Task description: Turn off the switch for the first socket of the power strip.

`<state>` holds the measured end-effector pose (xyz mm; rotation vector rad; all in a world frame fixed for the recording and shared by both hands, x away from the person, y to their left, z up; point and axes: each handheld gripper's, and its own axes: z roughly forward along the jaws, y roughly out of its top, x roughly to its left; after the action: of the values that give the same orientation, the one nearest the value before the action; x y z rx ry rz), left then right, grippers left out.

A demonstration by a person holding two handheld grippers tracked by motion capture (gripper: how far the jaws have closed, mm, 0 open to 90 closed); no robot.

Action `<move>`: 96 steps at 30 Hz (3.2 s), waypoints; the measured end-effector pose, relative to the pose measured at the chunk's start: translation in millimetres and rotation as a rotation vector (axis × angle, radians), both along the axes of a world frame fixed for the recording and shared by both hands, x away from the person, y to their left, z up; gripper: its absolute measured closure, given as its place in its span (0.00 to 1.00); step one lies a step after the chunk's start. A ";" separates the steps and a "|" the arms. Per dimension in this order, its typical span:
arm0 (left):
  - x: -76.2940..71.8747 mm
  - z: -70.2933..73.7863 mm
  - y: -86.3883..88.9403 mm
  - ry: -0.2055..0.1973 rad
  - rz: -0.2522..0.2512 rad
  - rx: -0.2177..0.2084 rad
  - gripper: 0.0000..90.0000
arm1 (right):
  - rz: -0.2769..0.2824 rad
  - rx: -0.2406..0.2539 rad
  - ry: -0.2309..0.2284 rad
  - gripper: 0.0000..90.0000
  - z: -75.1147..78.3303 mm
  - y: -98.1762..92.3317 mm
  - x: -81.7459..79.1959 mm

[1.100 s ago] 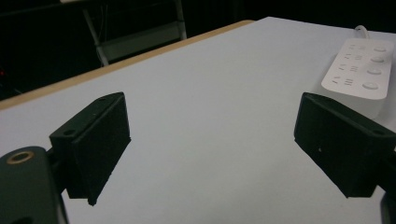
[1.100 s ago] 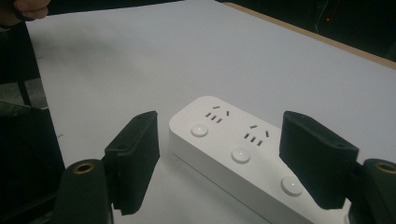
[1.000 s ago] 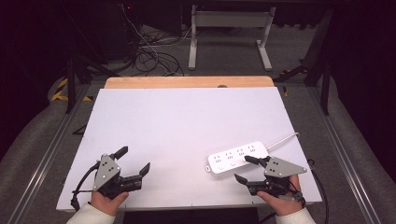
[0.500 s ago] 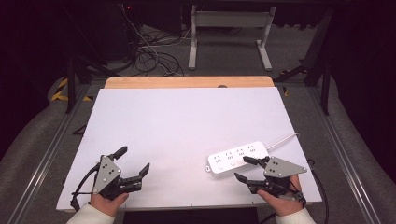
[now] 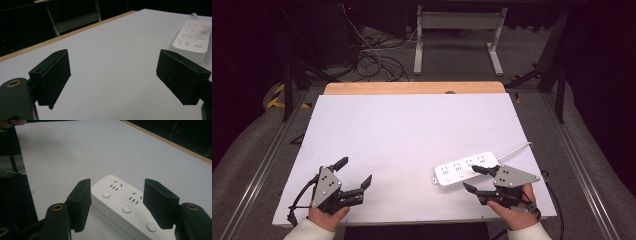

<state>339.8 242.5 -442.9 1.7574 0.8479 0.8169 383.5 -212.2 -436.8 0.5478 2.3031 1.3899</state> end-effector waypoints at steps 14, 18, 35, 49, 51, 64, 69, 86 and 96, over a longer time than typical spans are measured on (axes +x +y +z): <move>-0.1 0.0 0.1 0.006 0.003 -0.004 0.14 | -0.018 -0.012 0.013 0.49 15.1 -1.0 13.0; -0.2 0.0 0.2 0.007 0.005 -0.005 0.14 | -0.025 -0.018 0.018 0.49 20.5 -4.5 16.2; 0.3 0.1 0.6 0.007 0.001 0.004 0.14 | -0.036 -0.041 0.114 0.54 25.5 -8.5 29.6; 0.8 -0.6 -0.3 0.015 -0.001 0.004 0.14 | 0.001 -0.146 0.200 0.66 36.7 -7.0 36.6; 0.7 -0.5 -0.2 0.014 0.000 0.004 0.14 | -0.023 -0.177 0.222 0.71 39.8 -7.7 37.9; 1.6 -1.2 -0.6 0.017 0.006 0.007 0.14 | -0.027 -0.303 0.334 0.89 45.4 -3.0 52.1; 1.5 -1.2 -0.6 0.015 0.007 0.009 0.14 | -0.031 -0.337 0.348 1.00 43.0 -2.0 57.9; 1.5 -1.2 -0.5 0.013 0.014 0.012 0.14 | -0.120 -0.442 0.415 1.00 30.1 -3.9 74.4; 1.7 -1.0 0.0 0.011 0.016 0.017 0.14 | -0.182 -0.432 0.465 1.00 18.6 -8.4 86.3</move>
<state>341.5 242.5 -443.9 1.7731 0.8656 0.8283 469.8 -220.6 -418.2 0.9852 2.7173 0.6939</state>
